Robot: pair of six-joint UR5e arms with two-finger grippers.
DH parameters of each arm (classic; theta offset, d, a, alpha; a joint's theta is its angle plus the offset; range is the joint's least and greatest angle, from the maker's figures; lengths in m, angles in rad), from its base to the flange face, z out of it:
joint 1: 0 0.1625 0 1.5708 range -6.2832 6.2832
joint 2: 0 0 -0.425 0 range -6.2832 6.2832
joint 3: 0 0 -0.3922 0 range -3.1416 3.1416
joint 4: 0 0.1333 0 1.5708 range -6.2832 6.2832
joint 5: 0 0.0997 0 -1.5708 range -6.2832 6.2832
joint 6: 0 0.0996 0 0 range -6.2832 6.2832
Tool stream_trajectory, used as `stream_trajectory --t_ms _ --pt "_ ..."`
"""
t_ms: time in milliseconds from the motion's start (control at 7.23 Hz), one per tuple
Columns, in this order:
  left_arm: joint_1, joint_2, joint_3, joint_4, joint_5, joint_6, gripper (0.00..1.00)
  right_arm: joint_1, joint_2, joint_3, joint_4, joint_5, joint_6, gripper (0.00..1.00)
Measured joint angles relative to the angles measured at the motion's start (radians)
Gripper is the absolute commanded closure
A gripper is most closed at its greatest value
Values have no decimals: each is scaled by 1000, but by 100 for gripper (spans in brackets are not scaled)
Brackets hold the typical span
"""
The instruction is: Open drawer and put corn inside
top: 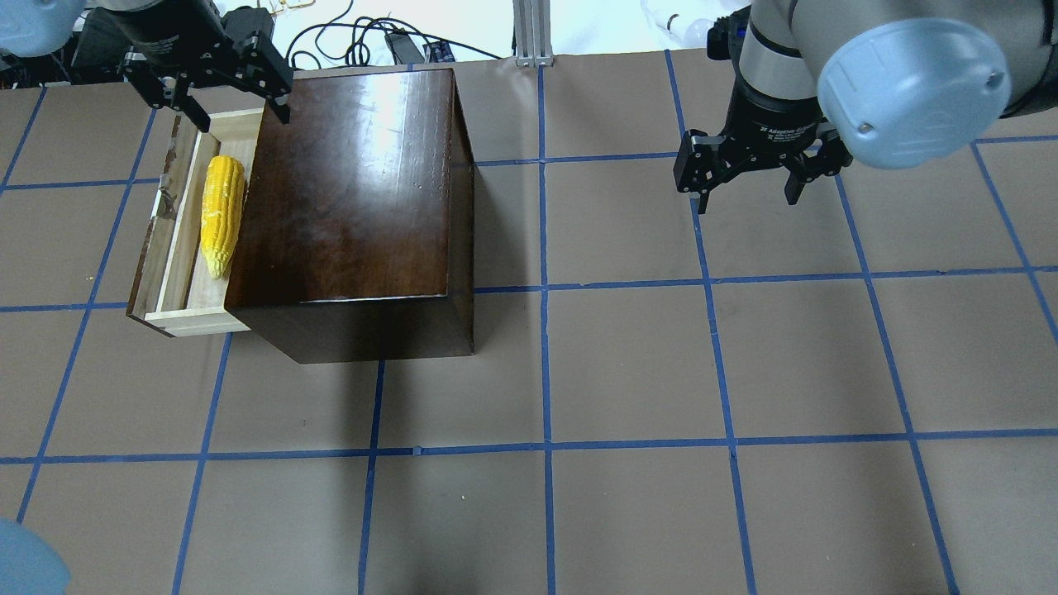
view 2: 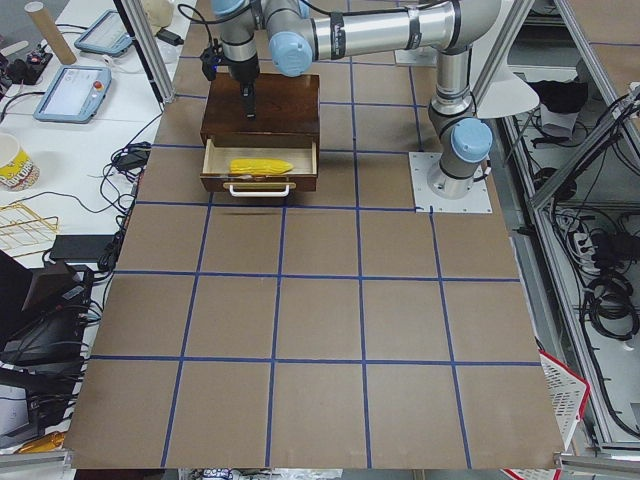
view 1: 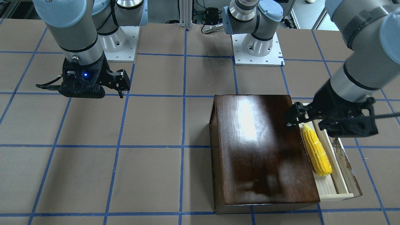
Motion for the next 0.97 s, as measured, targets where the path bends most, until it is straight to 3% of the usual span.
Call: stream_trajectory --t_ms 415,969 --pt "-95 48 -59 -10 21 -23 0 0 0 0 0 0 0 0" --pt "-97 169 -241 -1 34 -16 0 0 0 0 0 0 0 0"
